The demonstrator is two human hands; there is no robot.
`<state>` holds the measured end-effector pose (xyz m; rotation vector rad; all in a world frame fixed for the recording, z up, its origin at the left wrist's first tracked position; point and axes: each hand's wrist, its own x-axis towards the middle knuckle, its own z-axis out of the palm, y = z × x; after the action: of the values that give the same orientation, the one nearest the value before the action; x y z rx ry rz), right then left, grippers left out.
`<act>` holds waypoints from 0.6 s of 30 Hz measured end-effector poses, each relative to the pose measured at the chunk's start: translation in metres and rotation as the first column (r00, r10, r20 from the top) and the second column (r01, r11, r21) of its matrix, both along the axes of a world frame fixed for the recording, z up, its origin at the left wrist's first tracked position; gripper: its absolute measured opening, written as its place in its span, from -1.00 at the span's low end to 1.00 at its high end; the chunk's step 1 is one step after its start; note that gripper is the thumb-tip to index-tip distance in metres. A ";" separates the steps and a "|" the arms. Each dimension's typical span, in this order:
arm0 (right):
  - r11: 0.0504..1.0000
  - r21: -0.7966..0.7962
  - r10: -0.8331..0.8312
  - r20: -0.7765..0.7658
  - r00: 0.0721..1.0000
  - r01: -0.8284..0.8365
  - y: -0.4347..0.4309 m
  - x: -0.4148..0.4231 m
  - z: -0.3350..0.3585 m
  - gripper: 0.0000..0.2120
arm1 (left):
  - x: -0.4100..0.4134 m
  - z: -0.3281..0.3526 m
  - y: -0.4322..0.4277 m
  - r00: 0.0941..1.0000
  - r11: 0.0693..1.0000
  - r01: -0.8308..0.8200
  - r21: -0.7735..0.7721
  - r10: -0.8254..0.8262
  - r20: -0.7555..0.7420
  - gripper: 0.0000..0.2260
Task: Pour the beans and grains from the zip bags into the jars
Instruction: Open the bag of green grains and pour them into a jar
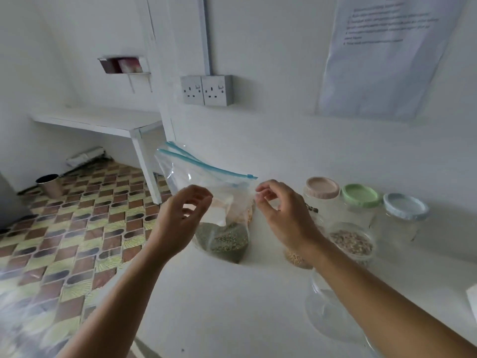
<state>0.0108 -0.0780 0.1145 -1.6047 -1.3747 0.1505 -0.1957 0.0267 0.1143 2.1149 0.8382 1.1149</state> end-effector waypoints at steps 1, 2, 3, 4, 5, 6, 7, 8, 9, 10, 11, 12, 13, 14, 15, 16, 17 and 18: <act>0.999 0.004 -0.036 0.005 0.999 0.036 0.014 -0.004 0.000 -0.84 | -0.001 0.002 0.013 1.000 0.999 -0.004 0.050 0.004 0.001 -0.95; 0.997 0.001 -0.077 0.008 0.997 0.077 0.027 -0.007 -0.001 -0.80 | -0.001 0.004 0.025 1.000 0.995 0.002 0.102 -0.002 -0.006 -0.94; 0.992 -0.014 -0.123 0.008 0.992 0.123 0.040 -0.009 -0.002 -0.77 | 0.000 0.007 0.038 1.000 0.988 0.014 0.157 -0.010 -0.023 -0.93; 0.985 -0.040 -0.170 0.000 0.985 0.170 0.051 -0.012 -0.002 -0.73 | 0.002 0.010 0.050 0.999 0.976 0.027 0.218 -0.017 -0.047 -0.90; 0.974 -0.072 -0.216 -0.014 0.976 0.215 0.061 -0.014 -0.003 -0.71 | 0.004 0.014 0.062 0.997 0.957 0.045 0.285 -0.025 -0.073 -0.88; 0.961 -0.106 -0.260 -0.026 0.965 0.256 0.070 -0.015 -0.003 -0.70 | 0.007 0.017 0.074 0.994 0.932 0.071 0.354 -0.037 -0.102 -0.86; 0.946 -0.131 -0.301 -0.033 0.953 0.295 0.078 -0.016 -0.004 -0.70 | 0.009 0.020 0.084 0.988 0.902 0.111 0.416 -0.056 -0.141 -0.84; 0.933 -0.145 -0.339 -0.036 0.940 0.330 0.084 -0.017 -0.004 -0.72 | 0.013 0.021 0.095 0.978 0.871 0.159 0.466 -0.075 -0.194 -0.82; 0.922 -0.148 -0.367 -0.046 0.929 0.357 0.089 -0.018 -0.003 -0.74 | 0.017 0.022 0.103 0.963 0.841 0.206 0.500 -0.084 -0.255 -0.80; 0.917 -0.139 -0.386 -0.071 0.920 0.374 0.092 -0.019 -0.003 -0.79 | 0.021 0.022 0.110 0.944 0.822 0.245 0.514 -0.081 -0.320 -0.76; 0.915 -0.122 -0.398 -0.111 0.911 0.385 0.095 -0.020 -0.002 -0.84 | 0.024 0.022 0.116 0.922 0.813 0.275 0.514 -0.070 -0.381 -0.73; 0.913 -0.099 -0.407 -0.148 0.901 0.396 0.097 -0.021 -0.003 -0.89 | 0.028 0.020 0.121 0.899 0.808 0.300 0.507 -0.061 -0.435 -0.69; 0.909 -0.066 -0.416 -0.175 0.893 0.410 0.099 -0.023 -0.004 -0.91 | 0.031 0.019 0.125 0.877 0.802 0.323 0.502 -0.054 -0.477 -0.65; 0.906 -0.024 -0.418 -0.189 0.888 0.422 0.099 -0.024 -0.004 -0.89 | 0.035 0.018 0.127 0.859 0.795 0.343 0.501 -0.051 -0.509 -0.62; 0.904 0.026 -0.413 -0.205 0.887 0.427 0.100 -0.026 -0.005 -0.86 | 0.038 0.016 0.128 0.846 0.787 0.364 0.499 -0.055 -0.530 -0.59; 0.903 0.079 -0.398 -0.222 0.890 0.423 0.100 -0.028 -0.005 -0.83 | 0.040 0.016 0.129 0.840 0.780 0.383 0.495 -0.071 -0.539 -0.57; 0.901 0.129 -0.376 -0.241 0.895 0.414 0.101 -0.030 -0.004 -0.82 | 0.043 0.015 0.130 0.837 0.777 0.400 0.486 -0.095 -0.538 -0.57; 0.901 0.170 -0.349 -0.261 0.900 0.399 0.100 -0.033 -0.002 -0.82 | 0.045 0.016 0.129 0.837 0.777 0.417 0.472 -0.125 -0.533 -0.57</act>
<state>-0.0220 0.0219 0.1128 -1.5800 -0.8543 -0.0518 -0.1507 0.1560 0.1300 2.9910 0.3606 0.7387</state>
